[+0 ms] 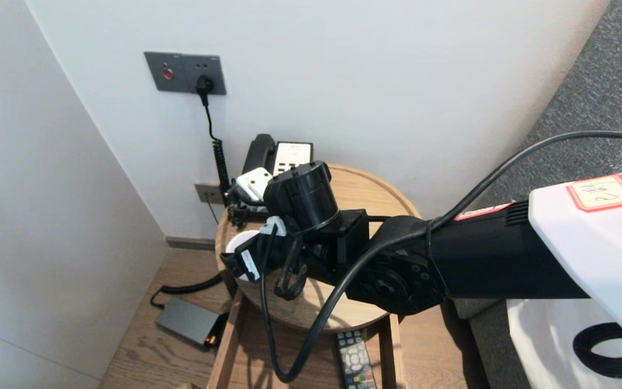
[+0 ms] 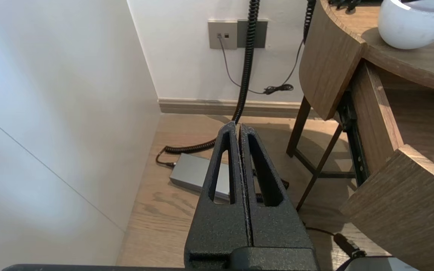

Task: Put the remote controls on the table in the drawer one by one

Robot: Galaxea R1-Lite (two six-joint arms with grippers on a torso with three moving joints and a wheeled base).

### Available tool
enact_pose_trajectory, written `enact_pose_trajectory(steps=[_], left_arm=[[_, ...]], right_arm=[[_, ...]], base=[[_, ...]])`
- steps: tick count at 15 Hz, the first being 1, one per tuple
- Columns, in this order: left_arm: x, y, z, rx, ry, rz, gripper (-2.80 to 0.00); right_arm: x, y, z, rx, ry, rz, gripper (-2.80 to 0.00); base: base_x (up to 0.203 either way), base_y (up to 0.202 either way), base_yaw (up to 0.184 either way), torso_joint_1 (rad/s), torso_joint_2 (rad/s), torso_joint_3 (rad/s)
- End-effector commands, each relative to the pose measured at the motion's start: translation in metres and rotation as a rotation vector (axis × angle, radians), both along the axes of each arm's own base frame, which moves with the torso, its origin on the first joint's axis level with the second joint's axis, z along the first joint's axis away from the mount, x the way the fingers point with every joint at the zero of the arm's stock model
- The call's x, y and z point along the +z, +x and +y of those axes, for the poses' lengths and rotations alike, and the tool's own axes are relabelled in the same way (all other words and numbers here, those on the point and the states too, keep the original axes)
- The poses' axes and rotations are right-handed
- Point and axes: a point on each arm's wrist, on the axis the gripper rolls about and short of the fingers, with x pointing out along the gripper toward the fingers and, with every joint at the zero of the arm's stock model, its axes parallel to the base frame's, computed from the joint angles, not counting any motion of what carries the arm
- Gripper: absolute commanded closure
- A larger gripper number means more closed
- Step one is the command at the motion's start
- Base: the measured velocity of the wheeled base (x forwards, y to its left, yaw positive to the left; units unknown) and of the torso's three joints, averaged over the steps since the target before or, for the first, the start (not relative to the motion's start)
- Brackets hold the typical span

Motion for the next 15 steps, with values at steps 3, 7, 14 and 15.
enact_pose_trajectory(steps=[3, 7, 14, 15], left_arm=[[-0.0034, 0.0009, 0.0000, -0.001, 0.001, 0.012, 0.00], [-0.0034, 0.0009, 0.0000, 0.001, 0.001, 0.012, 0.00], [-0.0034, 0.0009, 0.0000, 0.001, 0.001, 0.012, 0.00], [-0.0034, 0.0009, 0.0000, 0.001, 0.001, 0.012, 0.00]], right_arm=[[-0.0049, 0.0011, 0.0005, -0.005, -0.013, 0.003, -2.80], [-0.0078, 0.0023, -0.0012, -0.006, -0.030, 0.001, -2.80], [-0.0074, 0.0003, -0.0018, -0.004, -0.032, 0.002, -2.80], [-0.0074, 0.0003, -0.0018, -0.004, -0.032, 0.002, -2.80]], base=[[0.000, 0.000, 0.000, 0.000, 0.00, 0.000], [0.000, 0.000, 0.000, 0.000, 0.00, 0.000], [0.000, 0.000, 0.000, 0.000, 0.00, 0.000], [0.000, 0.000, 0.000, 0.000, 0.00, 0.000]])
